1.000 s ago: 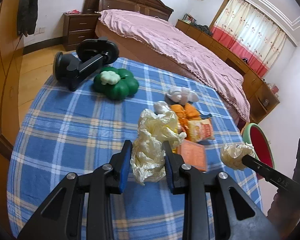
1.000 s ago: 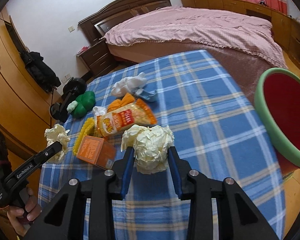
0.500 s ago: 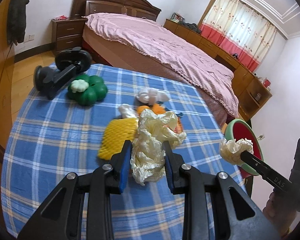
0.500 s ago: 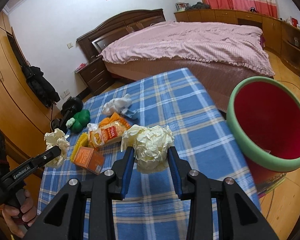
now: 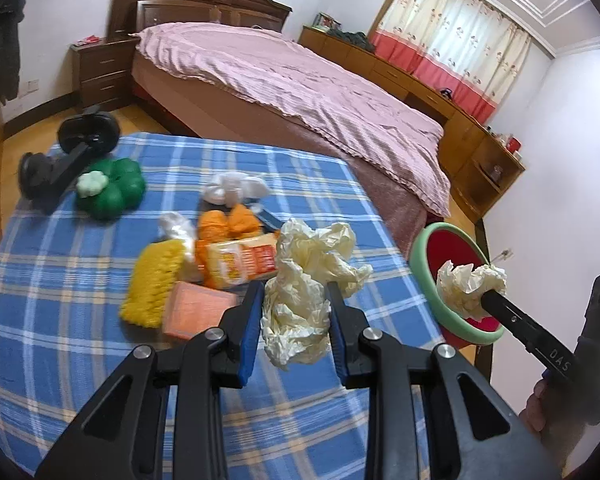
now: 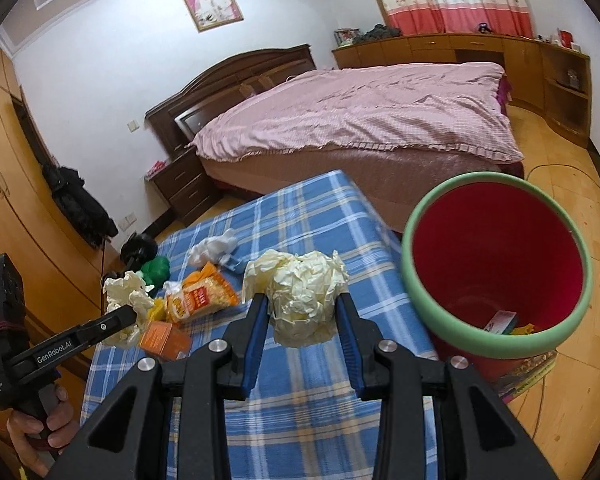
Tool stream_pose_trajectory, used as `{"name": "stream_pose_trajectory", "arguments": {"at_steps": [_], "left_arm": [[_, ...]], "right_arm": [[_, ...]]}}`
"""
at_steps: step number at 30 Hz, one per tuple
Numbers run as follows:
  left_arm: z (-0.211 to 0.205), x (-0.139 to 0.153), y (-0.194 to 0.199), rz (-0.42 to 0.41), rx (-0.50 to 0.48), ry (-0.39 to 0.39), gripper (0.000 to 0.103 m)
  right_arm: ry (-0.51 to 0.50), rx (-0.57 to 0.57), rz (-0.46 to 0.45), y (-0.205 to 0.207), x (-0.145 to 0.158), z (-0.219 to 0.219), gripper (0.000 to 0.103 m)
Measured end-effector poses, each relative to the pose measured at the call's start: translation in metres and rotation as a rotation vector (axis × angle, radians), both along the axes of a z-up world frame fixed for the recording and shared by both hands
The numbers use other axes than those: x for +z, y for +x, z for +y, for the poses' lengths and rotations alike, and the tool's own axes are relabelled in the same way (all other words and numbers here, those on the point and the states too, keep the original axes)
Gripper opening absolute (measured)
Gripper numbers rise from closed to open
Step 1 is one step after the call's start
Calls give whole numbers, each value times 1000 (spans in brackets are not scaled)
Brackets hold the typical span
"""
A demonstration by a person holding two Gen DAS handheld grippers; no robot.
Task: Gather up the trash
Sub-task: 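Carry the crumpled plastic and paper ball over the red bin with both tools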
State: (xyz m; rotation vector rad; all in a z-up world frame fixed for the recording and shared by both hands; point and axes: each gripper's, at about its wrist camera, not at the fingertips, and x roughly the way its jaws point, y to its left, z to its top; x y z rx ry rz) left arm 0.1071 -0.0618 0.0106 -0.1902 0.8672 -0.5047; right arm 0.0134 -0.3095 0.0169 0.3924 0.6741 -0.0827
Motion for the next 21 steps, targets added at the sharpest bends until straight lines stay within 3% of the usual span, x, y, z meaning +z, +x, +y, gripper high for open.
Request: {"name": "stream_pose_trajectory", "arguments": {"at_steps": [21], "left_arm": [[-105, 19, 0, -11, -168, 29, 31]], "right_arm": [[48, -137, -42, -37, 2, -80, 37]]}}
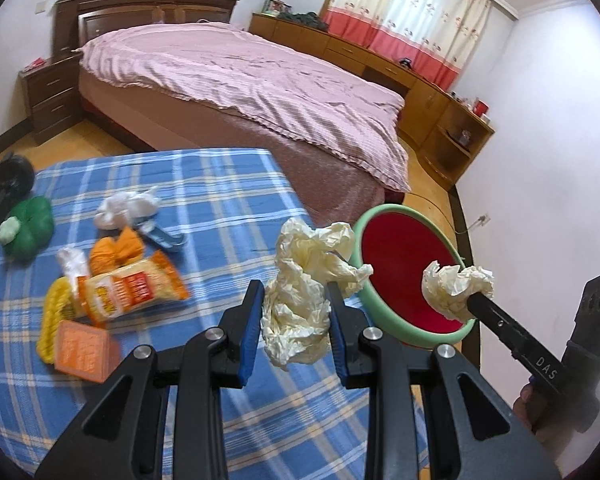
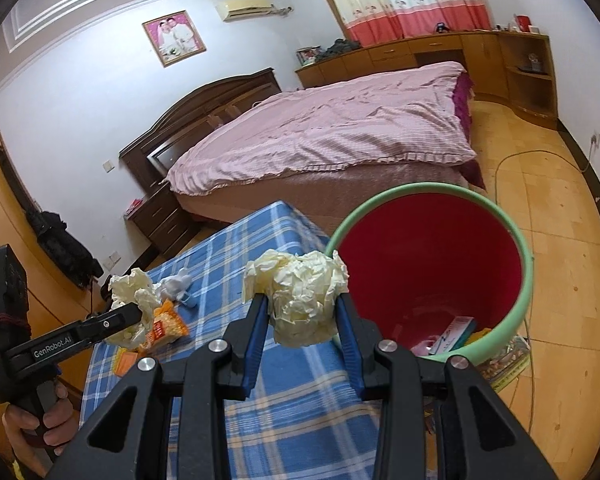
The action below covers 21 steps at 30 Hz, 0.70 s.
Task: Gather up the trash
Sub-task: 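Carry the crumpled plastic and paper ball over the red bin with both tools, then open both tools to drop the crumpled items into the bin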
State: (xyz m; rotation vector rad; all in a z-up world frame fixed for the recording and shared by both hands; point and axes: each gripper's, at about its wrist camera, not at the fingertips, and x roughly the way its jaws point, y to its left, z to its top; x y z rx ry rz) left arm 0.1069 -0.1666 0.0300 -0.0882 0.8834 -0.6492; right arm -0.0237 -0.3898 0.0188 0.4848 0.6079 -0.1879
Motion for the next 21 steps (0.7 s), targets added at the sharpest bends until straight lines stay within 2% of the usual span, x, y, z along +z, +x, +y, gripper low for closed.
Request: {"name": "stream_pose_trajectory", "arguments": {"at_steps": [11, 21], "left_arm": [[-55, -7, -3, 5, -107, 8, 31], [-113, -27, -8, 7, -223, 26, 31]], "right_arm": [[6, -107, 1, -20, -4, -40, 37], [20, -179, 51, -25, -24, -72, 37]]}}
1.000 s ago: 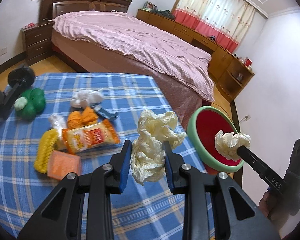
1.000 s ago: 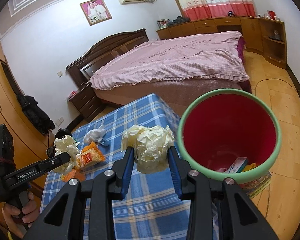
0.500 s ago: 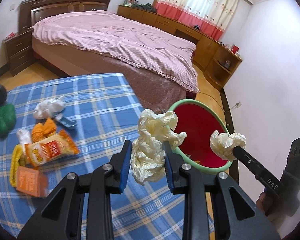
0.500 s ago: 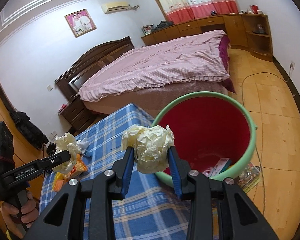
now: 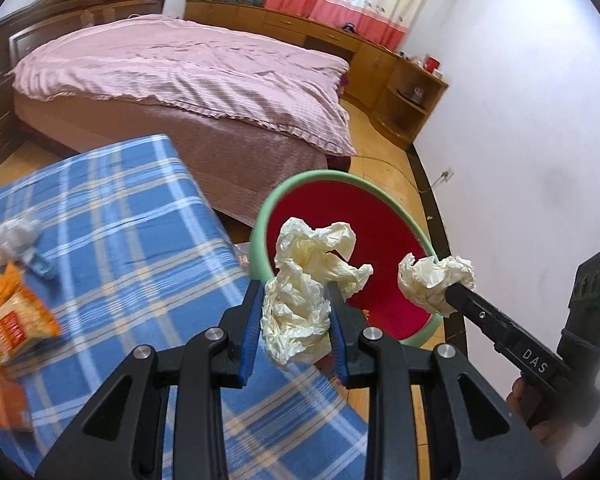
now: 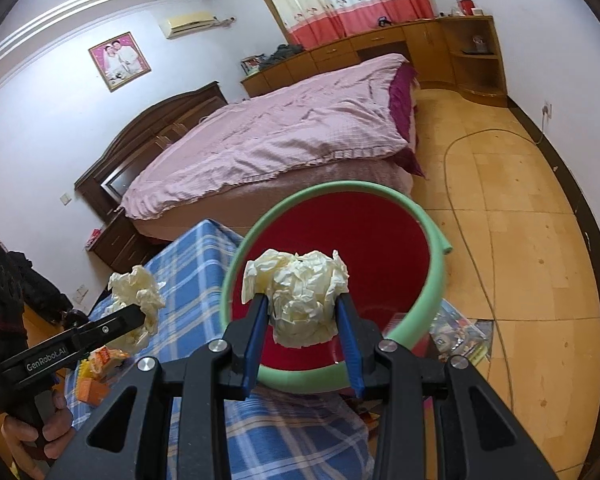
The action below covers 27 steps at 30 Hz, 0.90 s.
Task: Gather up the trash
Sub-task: 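Open both tools to drop the crumpled items into the bin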
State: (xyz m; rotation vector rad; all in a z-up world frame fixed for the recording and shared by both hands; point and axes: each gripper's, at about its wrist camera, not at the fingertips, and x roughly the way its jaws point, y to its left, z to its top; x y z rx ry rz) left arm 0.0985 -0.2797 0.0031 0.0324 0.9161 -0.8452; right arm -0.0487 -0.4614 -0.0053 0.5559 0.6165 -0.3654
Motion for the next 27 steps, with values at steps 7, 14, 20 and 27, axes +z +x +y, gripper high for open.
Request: {"name": "stream_pose_trajectory", "arguments": {"at_steps": [7, 14, 20, 27], "left_arm": [[-31, -25, 4, 24, -48, 34, 31], [-48, -39, 6, 27, -77, 51, 33], [-50, -41, 5, 26, -68, 56, 49], [-41, -37, 8, 33, -42, 48, 49]], "right_arm": [[11, -20, 39, 7, -16, -15, 38], [19, -34, 65, 10, -27, -26, 38], [36, -43, 83, 13, -34, -31, 41], [45, -38, 72, 12, -35, -30, 54]]}}
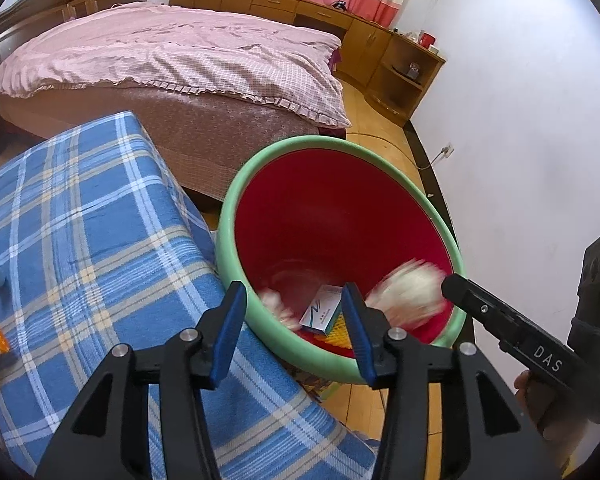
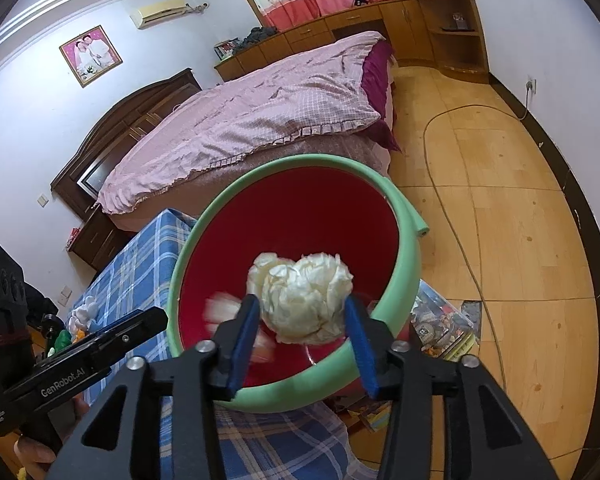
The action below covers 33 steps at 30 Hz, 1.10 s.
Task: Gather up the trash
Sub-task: 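Open both tools to drop the crumpled items into the bin, then move both open tools back over the table items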
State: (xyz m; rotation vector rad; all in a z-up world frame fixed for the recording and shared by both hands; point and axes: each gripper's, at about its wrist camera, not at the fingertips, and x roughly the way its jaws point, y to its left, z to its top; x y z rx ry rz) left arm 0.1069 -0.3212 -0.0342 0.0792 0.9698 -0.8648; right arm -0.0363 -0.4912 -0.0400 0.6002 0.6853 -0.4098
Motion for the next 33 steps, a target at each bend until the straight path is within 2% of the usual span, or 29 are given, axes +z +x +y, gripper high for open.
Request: {"name": "stream_pose_trajectory", "arguments": {"at_steps": [9, 21, 33], "left_arm": [[31, 12, 1, 3, 66, -13, 49], [102, 35, -1, -31, 225, -31, 49], [195, 58, -2, -91, 412, -25, 49]], "right_arm": [[-1, 4, -11, -1, 6, 11, 63], [-10, 57, -48, 1, 26, 51, 78], [1, 188, -71, 21, 39, 111, 78]]}}
